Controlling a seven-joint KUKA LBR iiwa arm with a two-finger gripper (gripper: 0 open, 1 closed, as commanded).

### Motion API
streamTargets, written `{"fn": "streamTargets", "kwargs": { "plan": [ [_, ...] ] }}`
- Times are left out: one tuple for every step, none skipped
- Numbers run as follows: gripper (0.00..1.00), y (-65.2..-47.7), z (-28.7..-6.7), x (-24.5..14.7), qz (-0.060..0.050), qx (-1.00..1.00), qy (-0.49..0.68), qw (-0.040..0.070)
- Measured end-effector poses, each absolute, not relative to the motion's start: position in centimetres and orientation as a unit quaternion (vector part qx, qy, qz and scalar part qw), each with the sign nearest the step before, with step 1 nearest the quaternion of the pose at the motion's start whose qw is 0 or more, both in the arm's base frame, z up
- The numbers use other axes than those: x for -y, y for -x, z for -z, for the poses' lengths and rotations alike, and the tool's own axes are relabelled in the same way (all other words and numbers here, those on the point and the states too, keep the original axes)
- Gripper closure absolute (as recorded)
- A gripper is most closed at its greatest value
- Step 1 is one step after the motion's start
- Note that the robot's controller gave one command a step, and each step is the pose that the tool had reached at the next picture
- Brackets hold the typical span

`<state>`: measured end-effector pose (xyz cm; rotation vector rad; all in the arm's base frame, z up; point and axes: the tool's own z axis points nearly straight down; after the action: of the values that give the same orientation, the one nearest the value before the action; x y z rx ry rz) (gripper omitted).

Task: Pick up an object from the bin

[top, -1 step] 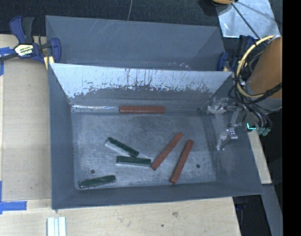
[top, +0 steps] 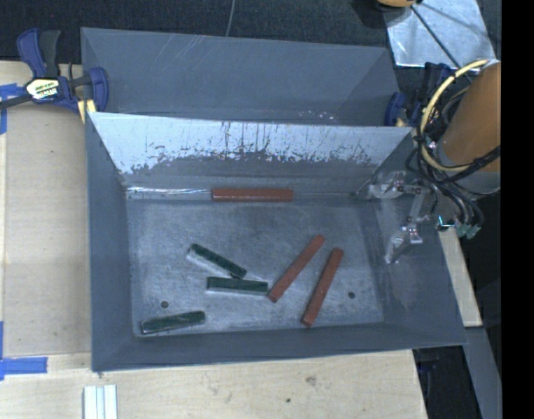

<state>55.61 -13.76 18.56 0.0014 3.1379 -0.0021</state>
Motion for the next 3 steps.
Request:
{"fn": "streamTargets", "kwargs": {
  "plan": [
    [0.0, -57.7, -14.4, 11.6, 0.002, -0.999, 0.032, 0.004],
    [0.0, -56.3, -7.7, 11.8, 0.0, -0.999, 0.037, 0.003],
    [1.0, -62.1, -7.6, 7.5, 0.003, -0.982, 0.189, 0.011]
  ]
}}
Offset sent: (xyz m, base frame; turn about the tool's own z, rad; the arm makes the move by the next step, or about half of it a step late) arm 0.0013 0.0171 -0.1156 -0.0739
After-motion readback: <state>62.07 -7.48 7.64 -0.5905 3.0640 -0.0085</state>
